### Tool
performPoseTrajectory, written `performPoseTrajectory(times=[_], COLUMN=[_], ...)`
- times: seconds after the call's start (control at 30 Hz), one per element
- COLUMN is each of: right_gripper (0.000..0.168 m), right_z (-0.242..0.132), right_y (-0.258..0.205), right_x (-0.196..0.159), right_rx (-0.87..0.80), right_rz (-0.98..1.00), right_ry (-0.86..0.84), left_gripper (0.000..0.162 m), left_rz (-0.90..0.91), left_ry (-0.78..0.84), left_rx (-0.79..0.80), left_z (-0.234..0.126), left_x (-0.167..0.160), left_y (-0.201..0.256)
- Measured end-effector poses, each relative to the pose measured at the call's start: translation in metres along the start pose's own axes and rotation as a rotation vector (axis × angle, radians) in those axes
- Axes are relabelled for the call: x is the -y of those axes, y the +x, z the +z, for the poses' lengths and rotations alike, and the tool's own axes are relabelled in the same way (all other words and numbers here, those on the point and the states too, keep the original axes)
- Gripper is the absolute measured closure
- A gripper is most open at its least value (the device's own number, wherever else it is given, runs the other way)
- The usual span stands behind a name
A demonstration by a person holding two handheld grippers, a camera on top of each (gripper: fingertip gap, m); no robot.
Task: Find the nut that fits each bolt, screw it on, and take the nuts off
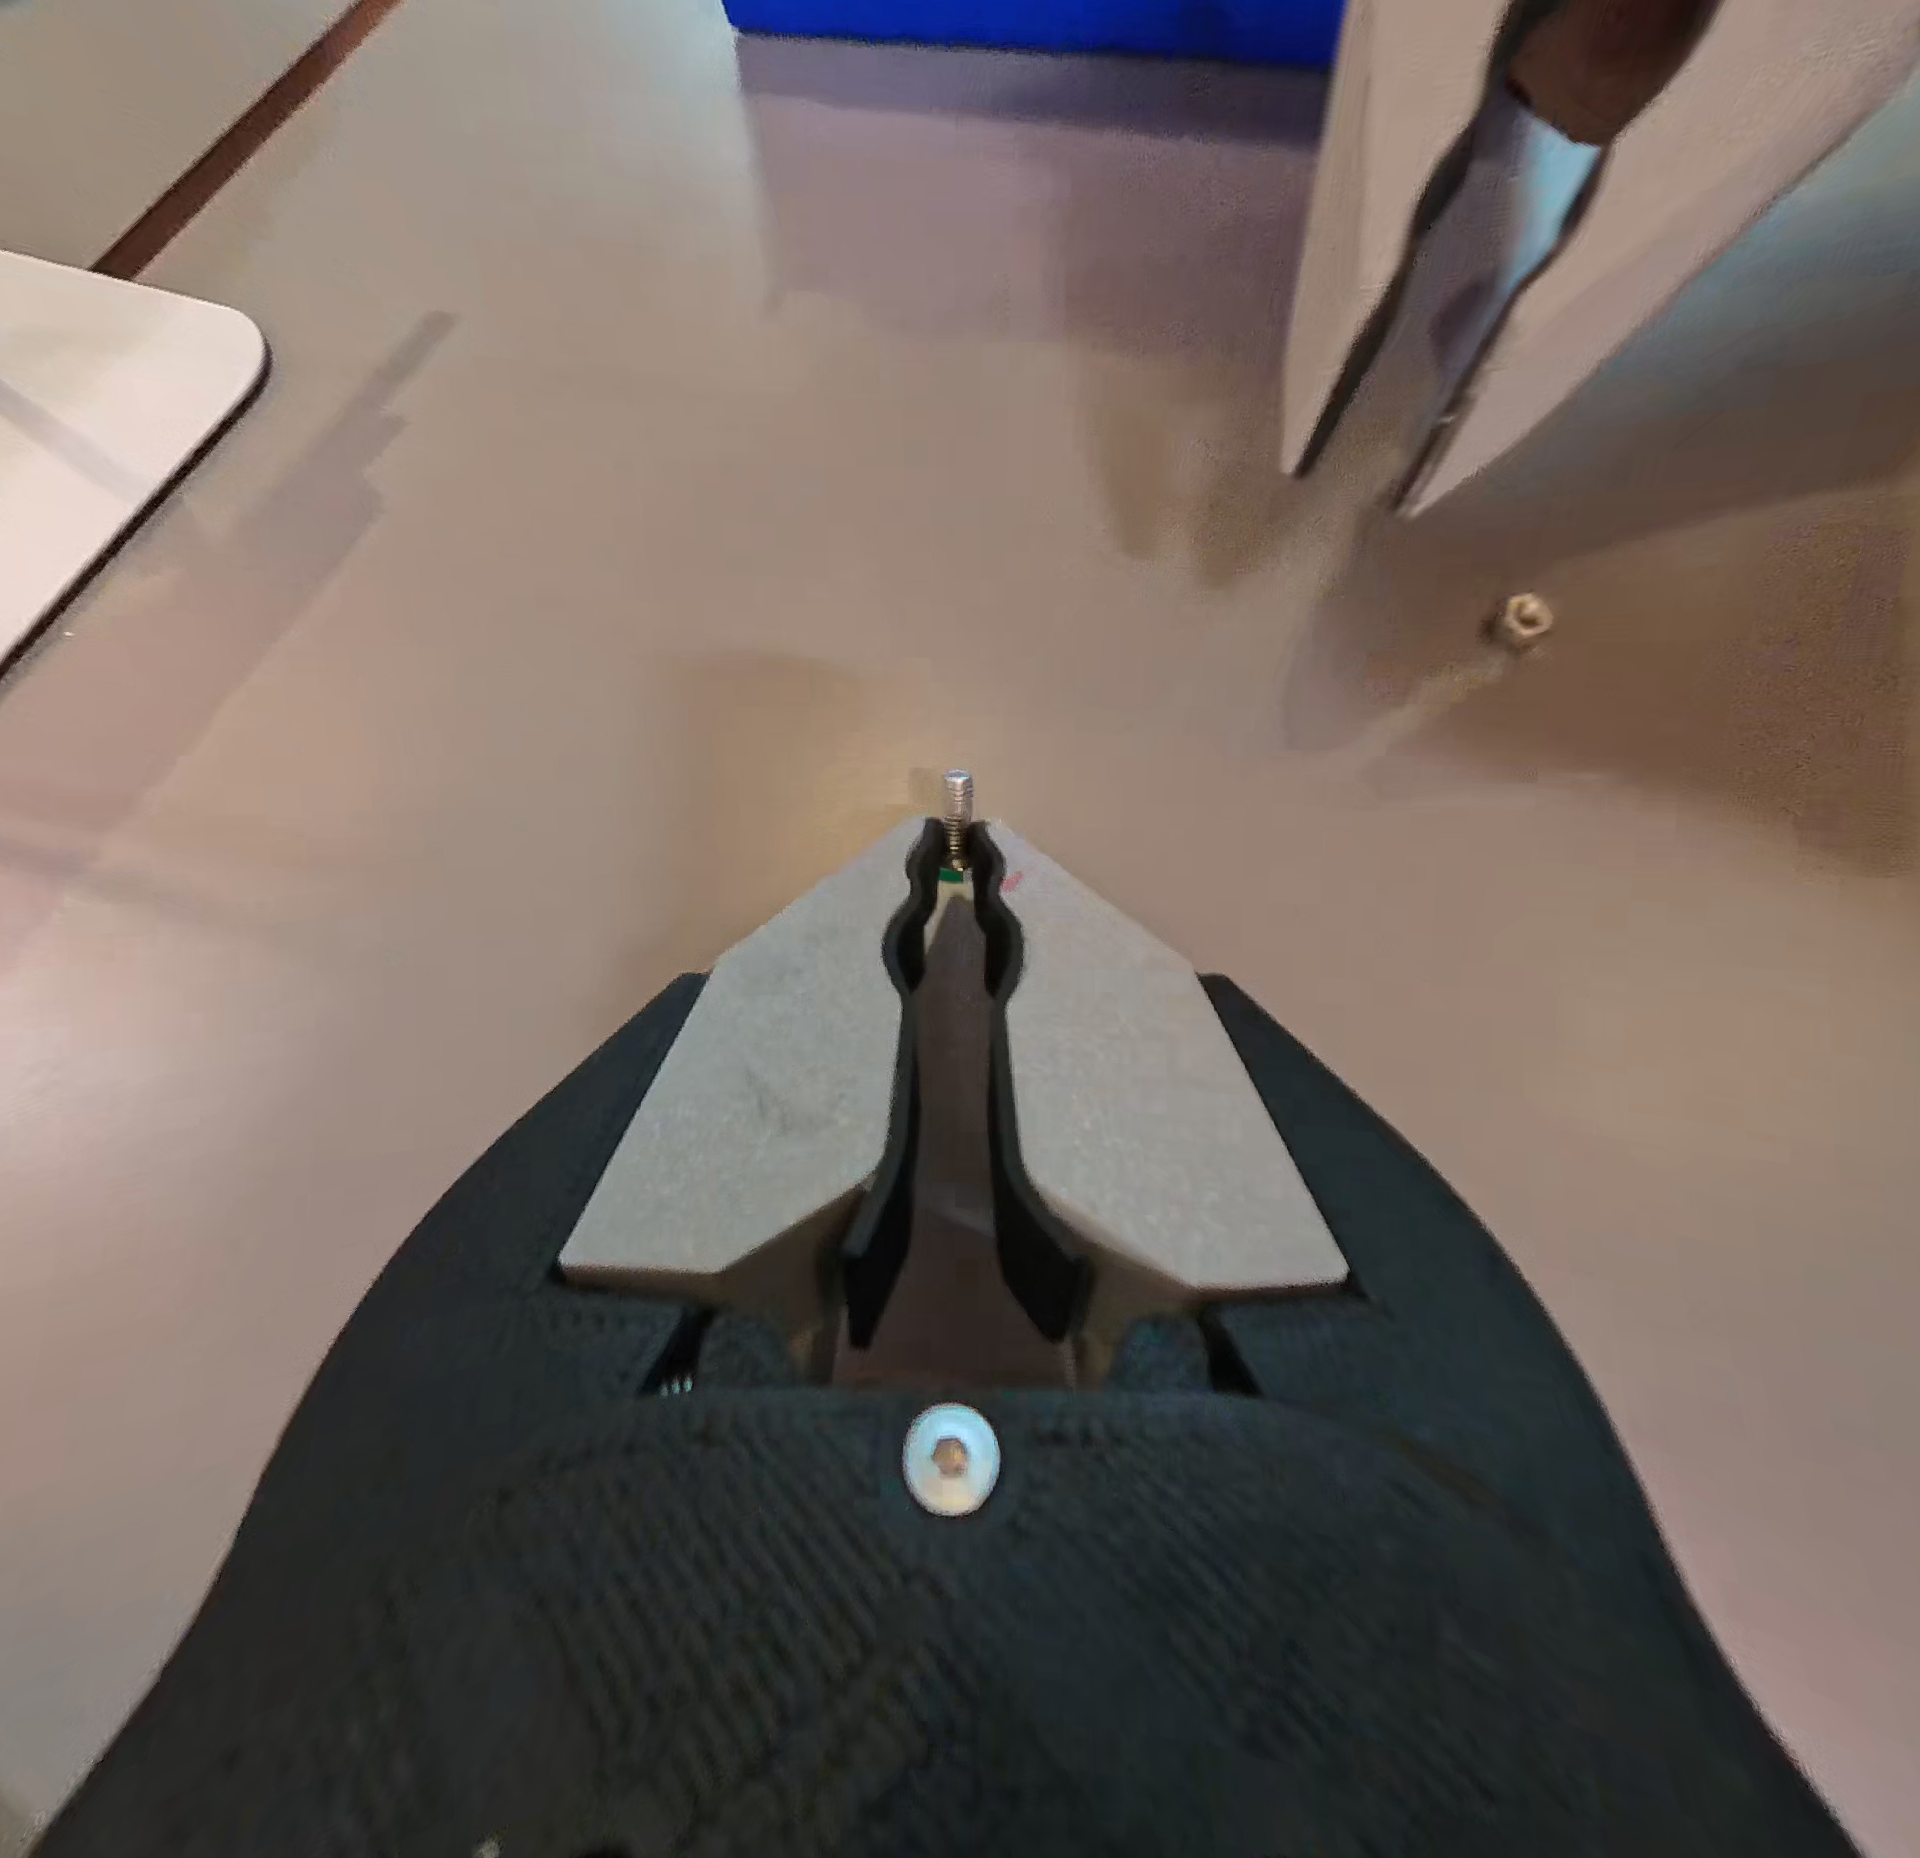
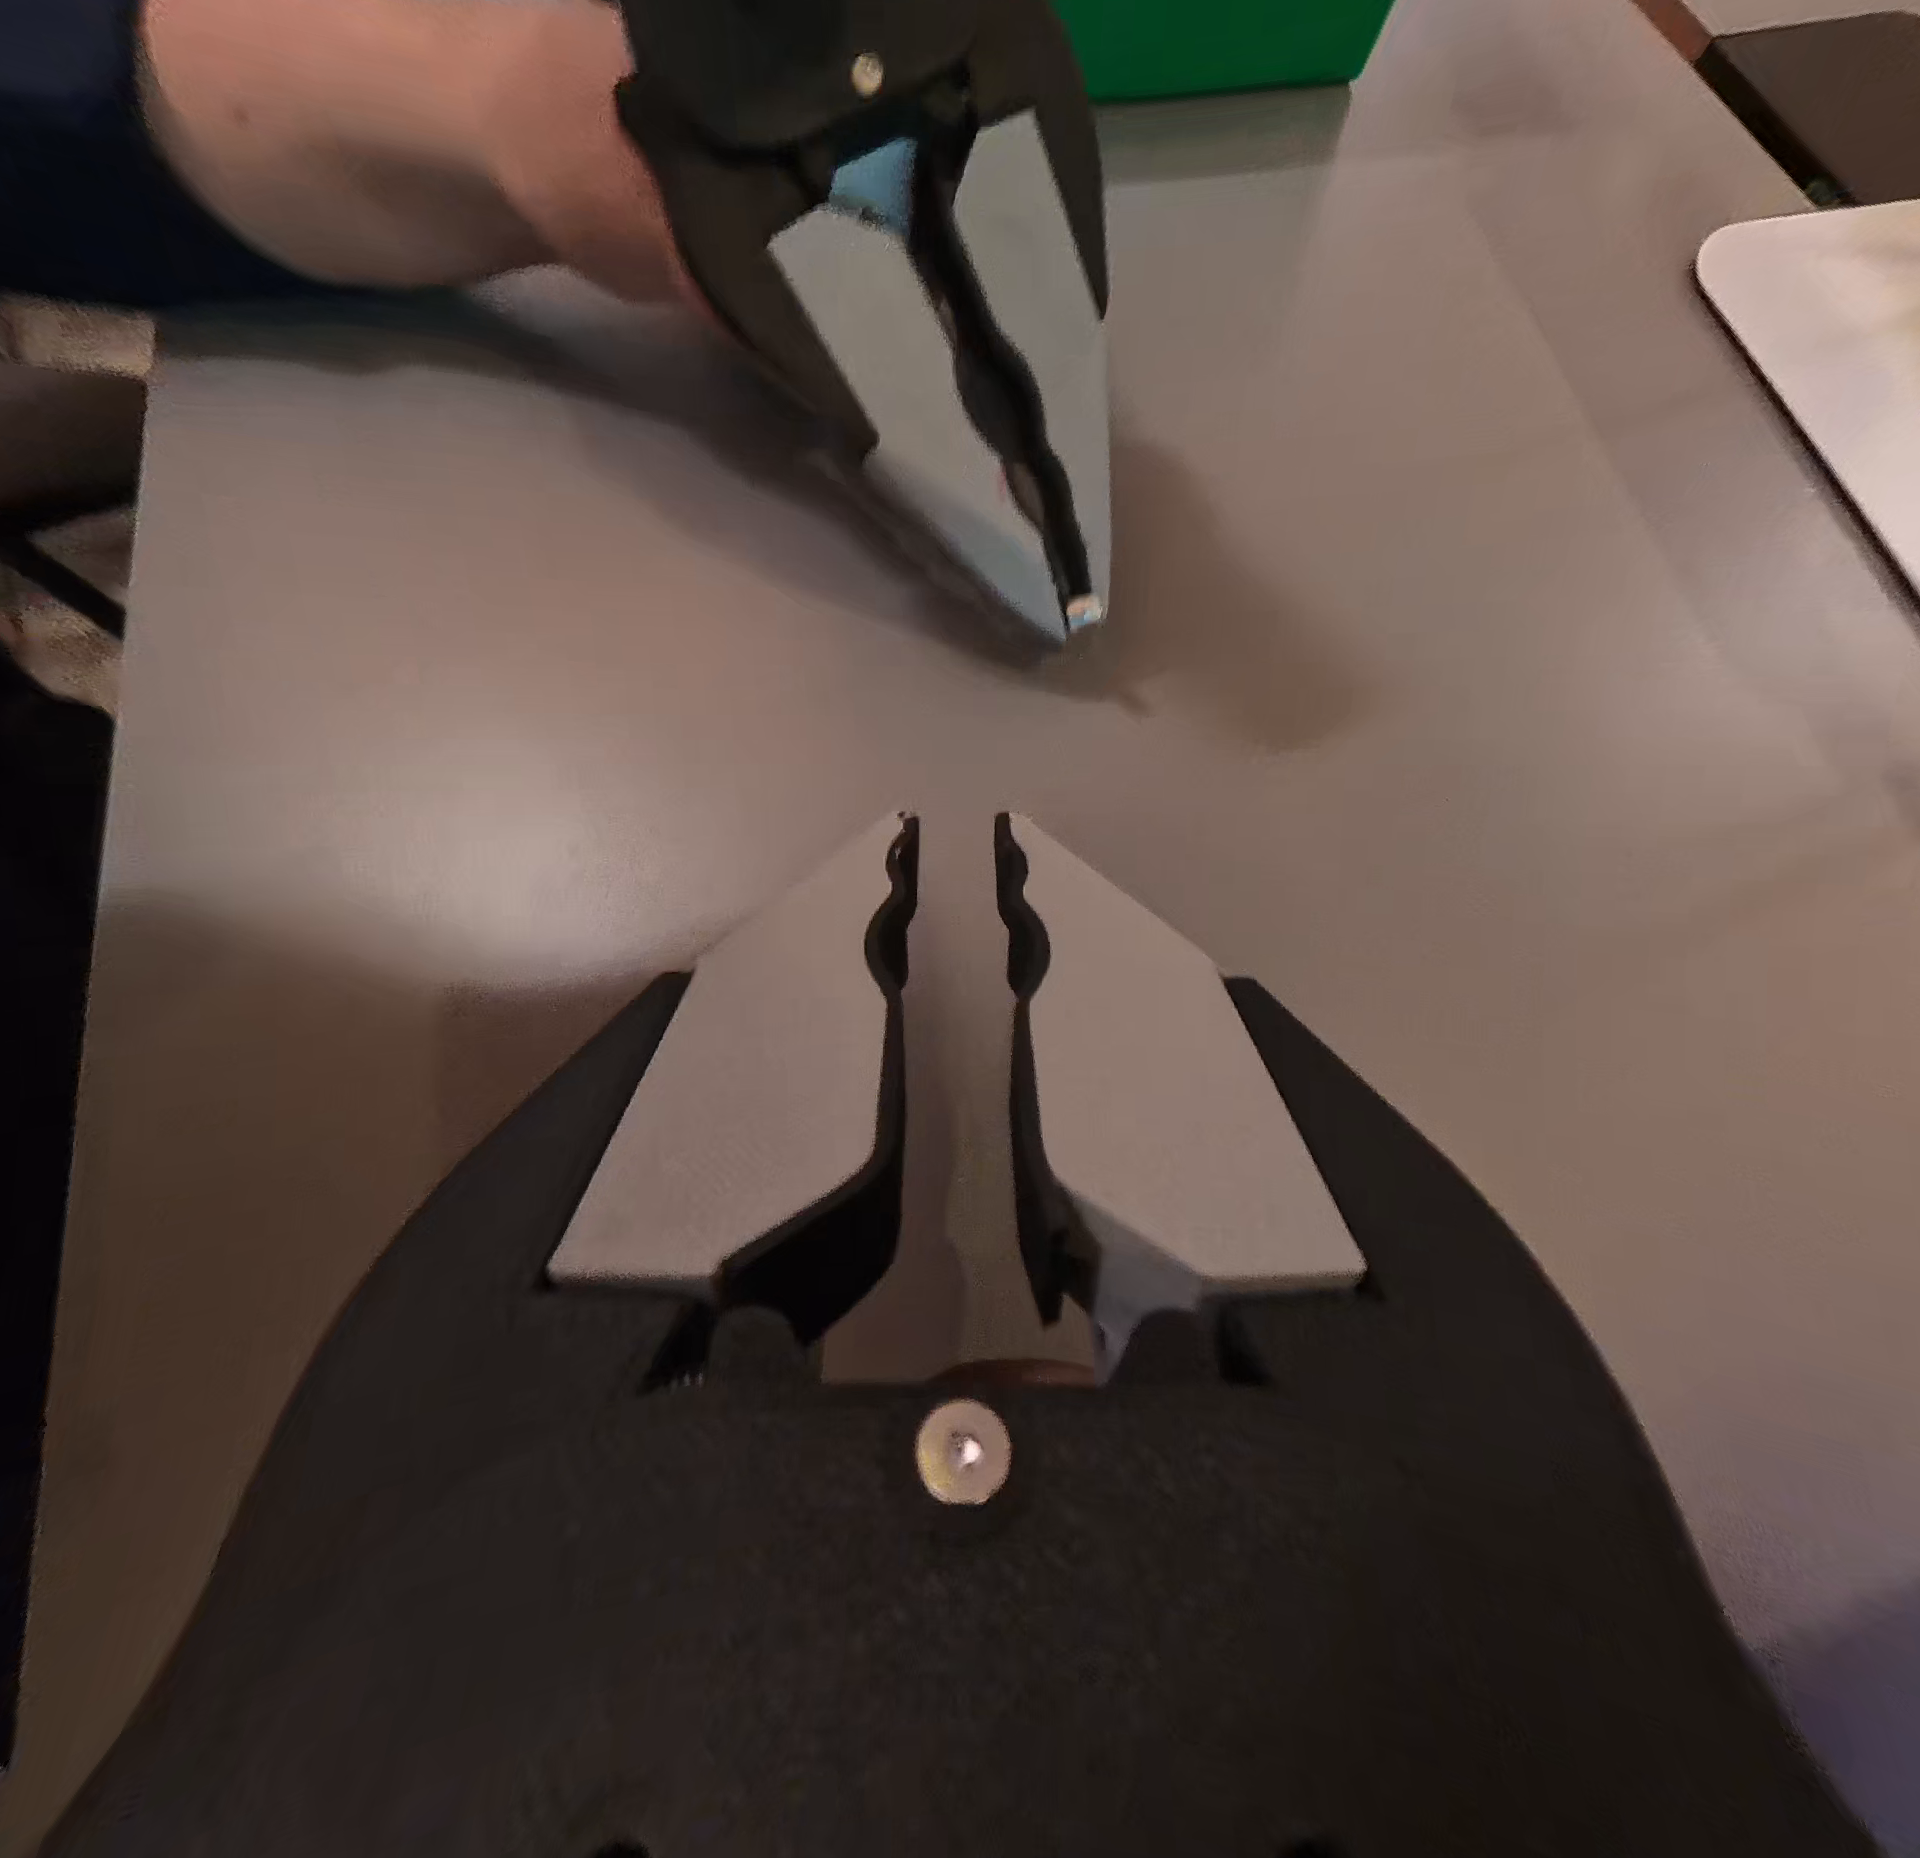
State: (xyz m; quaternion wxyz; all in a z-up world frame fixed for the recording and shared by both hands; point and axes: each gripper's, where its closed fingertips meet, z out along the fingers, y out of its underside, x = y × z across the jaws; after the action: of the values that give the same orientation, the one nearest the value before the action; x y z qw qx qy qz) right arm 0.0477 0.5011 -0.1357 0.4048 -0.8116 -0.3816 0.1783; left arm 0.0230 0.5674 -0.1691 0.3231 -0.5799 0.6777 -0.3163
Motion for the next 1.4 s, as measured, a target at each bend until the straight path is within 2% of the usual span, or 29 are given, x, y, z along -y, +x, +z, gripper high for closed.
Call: performPoseTrajectory(times=[0.2,0.33,0.47,0.57,0.87,1.07,1.3,1.4], right_gripper=[0.159,0.152,0.154,0.153,0.155,0.153,0.16,0.155], right_z=[-0.028,-0.022,-0.012,-0.006,-0.01,-0.003,0.004,0.003], right_y=[-0.033,-0.043,-0.049,-0.038,-0.044,-0.042,-0.042,-0.045], right_x=[-0.024,-0.045,-0.052,-0.061,-0.06,-0.061,-0.061,-0.062], right_rx=[0.049,0.054,0.078,0.038,-0.094,-0.158,-0.15,-0.127], right_rz=[-0.053,-0.12,-0.221,-0.186,0.077,0.089,0.107,0.117], right_ry=[-0.052,-0.127,-0.165,-0.227,-0.217,-0.26,-0.251,-0.245], left_gripper=[0.159,0.159,0.159,0.159,0.159,0.159,0.159,0.159], left_rz=[-0.006,0.036,0.082,0.081,0.05,0.061,0.07,0.074], left_ry=[0.208,0.338,0.434,0.453,0.478,0.487,0.5,0.499], left_rx=[-0.134,-0.247,-0.35,-0.348,-0.27,-0.28,-0.288,-0.288], left_z=[-0.018,-0.031,-0.044,-0.047,-0.045,-0.046,-0.047,-0.047], left_x=[0.027,0.043,0.051,0.052,0.057,0.058,0.06,0.06], left_y=[0.015,0.032,0.049,0.049,0.034,0.038,0.042,0.043])
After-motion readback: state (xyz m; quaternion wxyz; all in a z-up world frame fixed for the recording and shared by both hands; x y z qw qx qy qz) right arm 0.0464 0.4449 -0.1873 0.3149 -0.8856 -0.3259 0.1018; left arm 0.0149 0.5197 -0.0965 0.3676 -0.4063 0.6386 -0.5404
